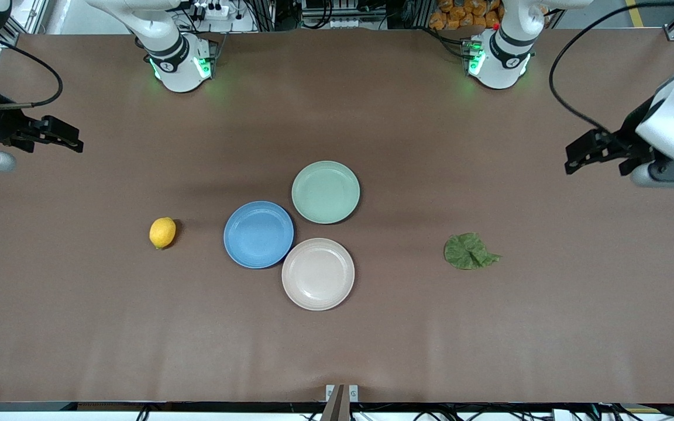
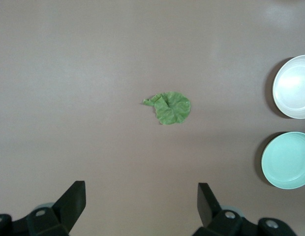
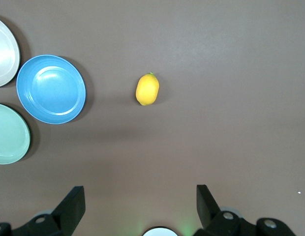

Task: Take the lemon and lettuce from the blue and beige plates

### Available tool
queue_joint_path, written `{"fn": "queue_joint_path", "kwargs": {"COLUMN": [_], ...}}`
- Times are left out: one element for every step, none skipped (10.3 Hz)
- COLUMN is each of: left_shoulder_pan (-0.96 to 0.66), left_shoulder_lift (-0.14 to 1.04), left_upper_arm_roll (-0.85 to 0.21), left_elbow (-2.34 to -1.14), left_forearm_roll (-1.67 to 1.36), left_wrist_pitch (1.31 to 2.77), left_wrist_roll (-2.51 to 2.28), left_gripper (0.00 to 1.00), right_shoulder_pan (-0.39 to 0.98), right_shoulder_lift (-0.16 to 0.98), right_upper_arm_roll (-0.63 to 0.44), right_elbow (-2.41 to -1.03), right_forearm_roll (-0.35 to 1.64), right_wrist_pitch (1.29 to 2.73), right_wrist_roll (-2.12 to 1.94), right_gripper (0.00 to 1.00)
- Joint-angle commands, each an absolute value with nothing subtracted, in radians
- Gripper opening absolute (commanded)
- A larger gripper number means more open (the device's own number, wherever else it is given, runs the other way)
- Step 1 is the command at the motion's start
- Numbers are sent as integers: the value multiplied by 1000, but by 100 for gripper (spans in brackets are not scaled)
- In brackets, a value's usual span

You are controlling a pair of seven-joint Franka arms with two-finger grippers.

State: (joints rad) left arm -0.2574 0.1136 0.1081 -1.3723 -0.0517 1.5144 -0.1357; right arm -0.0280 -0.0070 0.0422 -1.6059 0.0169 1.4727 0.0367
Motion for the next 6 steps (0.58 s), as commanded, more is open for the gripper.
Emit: {"fn": "queue_joint_path", "kwargs": {"left_shoulder_pan": [-218, -151, -41, -14, -14, -12], "left_shoulder_lift": [61, 55, 51, 46, 45, 44], "left_upper_arm_roll": [92, 19, -86, -112, -110, -107], "left_elbow": [-1404, -1402, -1404, -1405, -1408, -1410], "left_forearm_roll": [-43, -44, -43, -40, -35, -34], "left_wrist_pitch": [1493, 1491, 1488, 1482, 1480, 1476], "left_wrist_roll": [-95, -80, -80, -78, -77, -75], "left_gripper": [100, 100, 100, 100, 100, 100], "right_shoulder_pan": [1, 23, 37, 50, 51, 52], "right_shoulder_lift": [-26, -26, -26, -26, -26, -26], "right_upper_arm_roll": [19, -3, -20, -32, -34, -34], "right_elbow": [-1618, -1620, -1620, -1620, -1620, -1620], "right_forearm_roll": [12, 12, 12, 12, 12, 12], "right_wrist_pitch": [1468, 1468, 1467, 1466, 1466, 1466], "right_wrist_roll": [28, 28, 28, 28, 28, 28], "right_gripper": [100, 100, 100, 100, 100, 100]}}
